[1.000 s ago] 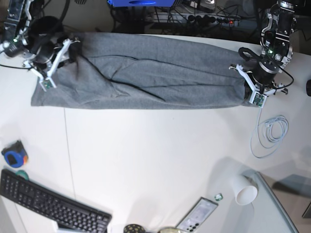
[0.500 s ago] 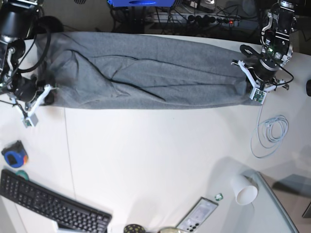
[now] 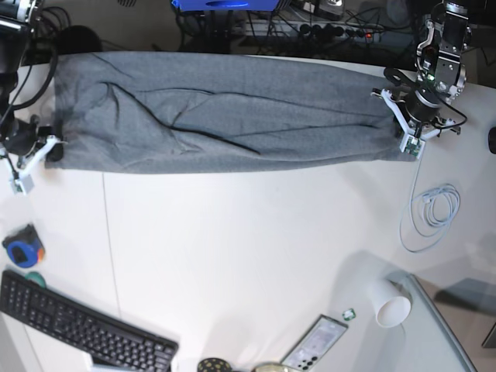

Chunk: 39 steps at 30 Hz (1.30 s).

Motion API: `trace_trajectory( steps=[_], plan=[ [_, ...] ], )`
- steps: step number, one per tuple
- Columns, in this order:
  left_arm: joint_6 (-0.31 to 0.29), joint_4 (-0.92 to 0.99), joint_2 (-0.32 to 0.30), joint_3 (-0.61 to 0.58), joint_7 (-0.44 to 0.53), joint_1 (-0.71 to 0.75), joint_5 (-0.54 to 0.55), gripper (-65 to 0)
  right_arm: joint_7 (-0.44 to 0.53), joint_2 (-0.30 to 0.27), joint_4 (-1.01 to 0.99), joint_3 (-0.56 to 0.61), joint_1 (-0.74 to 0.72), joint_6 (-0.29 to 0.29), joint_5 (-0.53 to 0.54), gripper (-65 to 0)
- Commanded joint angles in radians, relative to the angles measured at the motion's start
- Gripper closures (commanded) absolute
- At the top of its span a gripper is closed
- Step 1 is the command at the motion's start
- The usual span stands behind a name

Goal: Layout the t-shirt on the table in an organized manner, then fold the t-shirt properly
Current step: 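Hold the folded shirt edge with both grippers to align it, then open the left gripper and regrasp the folded shirt edge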

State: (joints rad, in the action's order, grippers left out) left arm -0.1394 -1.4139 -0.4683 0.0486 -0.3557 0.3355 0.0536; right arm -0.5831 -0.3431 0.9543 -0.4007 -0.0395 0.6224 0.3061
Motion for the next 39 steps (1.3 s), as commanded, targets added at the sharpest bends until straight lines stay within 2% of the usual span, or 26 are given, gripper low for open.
trace_trajectory(
  steps=[1,5,8,12,15,21,29,30,36,39],
  plan=[
    [0.008,-0.018,-0.016,0.007,0.011,-0.003,-0.002,0.0,-0.005,-0.021,0.016,-0.004,-0.012,-0.026,-0.014,-2.0],
    [0.008,-0.020,-0.016,0.007,0.011,-0.003,-0.002,0.0,-0.016,-0.023,0.125,-0.005,-0.007,-0.045,-0.014,-2.0],
    [0.008,-0.021,-0.014,0.009,0.011,-0.005,-0.002,0.0,-0.088,-0.012,0.282,-0.005,0.020,-0.045,-0.011,-2.0],
    [0.008,-0.041,-0.014,0.009,0.011,0.004,-0.002,0.0,-0.163,0.029,0.438,-0.004,0.040,-0.043,-0.011,-2.0],
    [0.008,-0.066,-0.014,0.007,0.010,0.007,-0.002,0.0,-0.173,0.040,0.454,0.007,0.042,-0.043,-0.011,-2.0],
    [0.008,-0.071,-0.017,0.009,0.010,0.018,-0.002,0.0,-0.171,0.049,0.452,0.101,0.062,-0.043,-0.011,-2.0],
    [0.008,-0.072,-0.022,0.021,0.010,0.012,-0.004,0.0,-0.171,0.065,0.452,0.101,0.065,-0.043,-0.011,-2.1],
    [0.008,-0.074,-0.022,0.021,0.010,0.010,-0.004,-3.1,-0.171,0.065,0.452,0.101,0.065,-0.043,-0.011,-2.1],
    [0.008,-0.152,-0.022,0.021,0.010,0.024,-0.004,-34.6,-0.171,0.065,0.450,0.101,0.065,-0.043,-0.011,-2.3],
    [0.008,-0.230,-0.037,0.046,0.005,0.070,-0.021,-46.2,-0.171,0.063,0.423,0.101,0.059,-0.043,-0.011,-2.4]
  ],
)
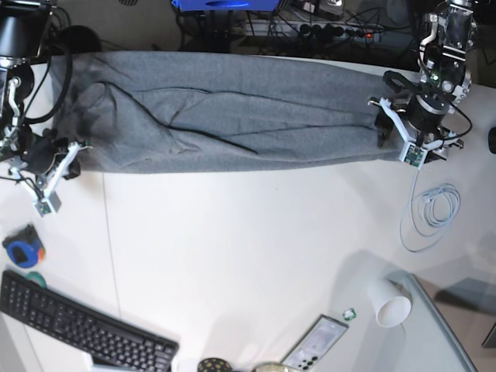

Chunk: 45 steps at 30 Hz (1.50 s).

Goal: Layout the t-shirt on the table in an organized manner, then fold the t-shirt properly
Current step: 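Open the left gripper and regrasp the folded shirt edge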

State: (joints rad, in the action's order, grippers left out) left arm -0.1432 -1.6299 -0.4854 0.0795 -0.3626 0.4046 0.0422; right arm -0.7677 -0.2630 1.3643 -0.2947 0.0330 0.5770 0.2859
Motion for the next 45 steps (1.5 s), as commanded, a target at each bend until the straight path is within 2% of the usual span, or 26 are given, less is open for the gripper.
trace_trajectory(
  steps=[1,3,5,6,7,8,10,11,17,22,24,29,33,37,40,43,45],
  plan=[
    [0.012,-0.048,-0.019,0.029,-0.008,0.021,-0.026,-48.7,0.014,-0.017,0.002,-0.005,-0.015,0.002,0.009,-2.4],
    [0.012,-0.117,-0.017,0.055,-0.051,0.058,-0.037,-50.7,0.017,-0.019,-0.010,-0.005,-0.015,0.002,0.009,-2.4],
    [0.012,-0.171,-0.002,0.062,-0.082,0.099,-0.037,-46.9,0.020,-0.019,-0.016,-0.005,-0.015,0.002,0.009,-2.3],
    [0.012,-0.181,0.006,0.062,-0.085,0.115,-0.040,-42.3,0.020,-0.019,-0.016,-0.005,-0.015,0.002,0.009,-2.3],
    [0.012,-0.185,0.014,0.058,-0.085,0.129,-0.044,-36.0,0.021,-0.019,-0.016,-0.005,-0.015,0.002,0.009,-2.3],
    [0.012,-0.183,0.021,0.058,-0.083,0.138,-0.046,-27.2,0.021,-0.019,-0.016,-0.007,-0.015,0.002,0.009,-2.3],
    [0.012,-0.160,0.037,0.058,-0.083,0.142,-0.046,-4.1,0.043,-0.017,-0.019,-0.008,-0.017,0.002,0.009,-2.3],
    [0.012,-0.143,0.043,0.058,-0.083,0.141,-0.046,0.0,0.060,-0.017,-0.030,-0.007,-0.021,0.002,0.009,-2.3],
    [0.012,0.053,0.044,0.064,-0.080,0.069,-0.046,0.0,0.127,-0.020,-0.202,-0.010,-0.057,0.002,0.008,-2.1],
    [0.014,0.179,0.043,0.062,-0.080,0.000,-0.046,0.0,0.196,-0.051,-0.329,-0.008,-0.097,0.002,0.006,-2.1],
    [0.014,0.214,0.041,0.059,-0.080,-0.028,-0.046,0.0,0.215,-0.080,-0.383,-0.005,-0.120,0.002,0.006,-2.1],
    [0.014,0.247,0.043,0.059,-0.080,-0.092,-0.046,0.0,0.258,-0.104,-0.491,-0.002,-0.175,0.002,0.006,-2.1],
    [0.014,0.204,0.037,0.069,-0.089,-0.109,-0.046,0.0,0.253,-0.117,-0.494,-0.002,-0.192,0.002,0.006,-2.1],
    [0.014,0.081,0.035,0.101,-0.091,-0.054,-0.046,0.0,0.242,-0.117,-0.351,-0.010,-0.144,0.002,0.009,-2.1],
    [0.014,0.023,0.044,0.145,-0.091,-0.023,-0.041,0.0,0.175,-0.106,-0.168,-0.007,-0.081,0.002,0.014,-2.1],
    [0.014,0.020,0.046,0.144,-0.091,-0.029,-0.037,0.0,0.080,-0.045,-0.021,-0.024,-0.055,0.002,0.016,-3.2],
    [0.014,0.050,0.058,0.153,-0.083,-0.034,-0.040,0.0,0.004,-0.012,0.051,-0.039,-0.054,0.004,0.016,-8.1]
  ],
)
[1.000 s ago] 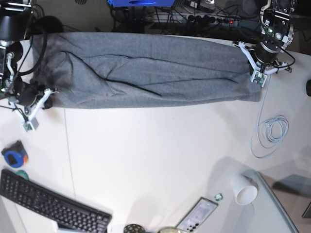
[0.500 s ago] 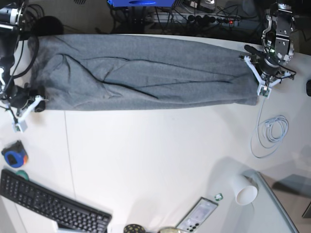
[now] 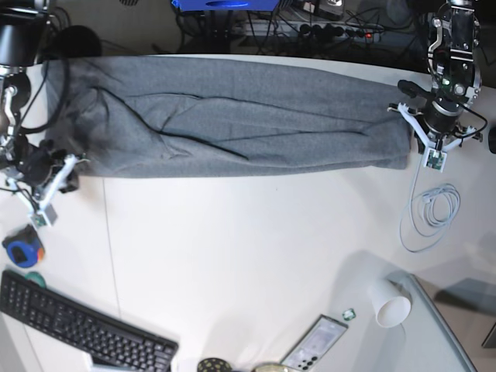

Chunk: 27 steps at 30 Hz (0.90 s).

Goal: Layout the t-shirt on the table in an organized manner, then fold the t-shirt properly
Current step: 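Open the left gripper and regrasp the folded shirt edge, then pull the strip ends apart with both grippers to straighten it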

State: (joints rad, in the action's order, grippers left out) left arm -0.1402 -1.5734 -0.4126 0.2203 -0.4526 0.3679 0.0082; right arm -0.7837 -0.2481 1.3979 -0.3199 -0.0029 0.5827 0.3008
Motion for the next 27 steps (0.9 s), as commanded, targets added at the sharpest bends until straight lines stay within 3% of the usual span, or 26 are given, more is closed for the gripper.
trace_trajectory(
  steps=[1,6,14,19,21,25,27],
  plan=[
    [0.011,0.009,-0.012,0.015,0.008,0.001,-0.011,0.0,-0.013,-0.009,0.042,-0.011,-0.016,-0.002,0.001,-12.9],
    [0.011,0.060,-0.012,0.015,0.008,-0.028,-0.011,0.0,-0.076,0.045,0.096,0.006,-0.013,0.000,0.001,-35.7],
    [0.011,0.063,-0.015,0.015,0.008,-0.039,-0.011,0.0,-0.078,0.053,0.090,0.118,-0.003,0.000,0.001,-36.3],
    [0.011,0.063,-0.016,0.017,0.008,-0.040,-0.011,0.0,-0.072,0.060,0.010,0.126,-0.004,0.000,0.001,-36.0],
    [0.011,0.063,-0.016,0.017,0.008,-0.040,-0.011,0.0,-0.072,0.060,0.010,0.126,0.001,0.000,0.001,-32.0],
    [0.011,0.063,-0.025,0.017,0.008,-0.040,-0.011,0.0,-0.079,0.059,0.018,0.123,0.024,0.000,0.001,-0.3],
    [0.011,0.063,-0.029,0.017,0.008,-0.040,-0.011,0.0,-0.095,0.060,0.041,0.124,0.051,0.000,0.001,-1.8]
  ],
)
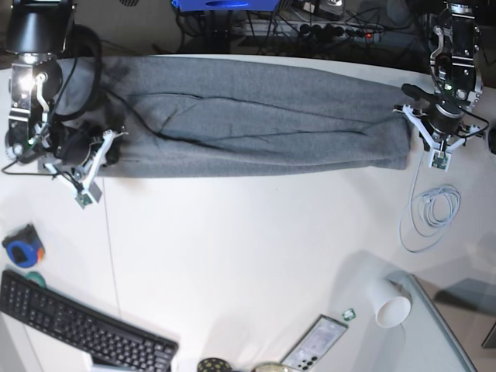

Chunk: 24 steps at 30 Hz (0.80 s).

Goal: Layout the t-shirt on the table in an organized manner, then fold the t-shirt properly
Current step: 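Pull the strip ends apart with both grippers to straighten it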

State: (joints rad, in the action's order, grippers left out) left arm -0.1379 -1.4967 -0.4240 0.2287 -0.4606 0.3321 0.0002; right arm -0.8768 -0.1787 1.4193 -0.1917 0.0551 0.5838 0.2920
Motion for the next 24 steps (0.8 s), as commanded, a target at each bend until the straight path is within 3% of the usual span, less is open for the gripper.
trace_trajectory(
  steps=[1,15,17,21,24],
  plan=[
    [0.008,-0.014,-0.019,0.008,0.016,-0.004,-0.002,0.0,-0.017,-0.009,0.036,-0.004,0.005,-0.002,0.009,-3.5],
    [0.008,-0.014,-0.019,0.008,0.016,-0.026,-0.002,0.0,-0.091,0.071,0.124,-0.013,0.105,-0.002,0.009,-3.5],
    [0.008,-0.014,-0.019,0.008,0.016,-0.031,-0.002,0.0,-0.137,0.072,0.125,-0.013,0.105,-0.002,0.009,-8.6],
    [0.008,-0.026,-0.016,0.008,0.016,-0.032,0.007,0.0,-0.195,0.080,0.239,-0.013,0.130,-0.002,0.009,-25.7],
    [0.008,-0.038,-0.006,0.008,0.016,-0.037,0.008,0.0,-0.216,0.090,0.384,-0.013,0.157,-0.002,0.009,-27.2]
  ],
)
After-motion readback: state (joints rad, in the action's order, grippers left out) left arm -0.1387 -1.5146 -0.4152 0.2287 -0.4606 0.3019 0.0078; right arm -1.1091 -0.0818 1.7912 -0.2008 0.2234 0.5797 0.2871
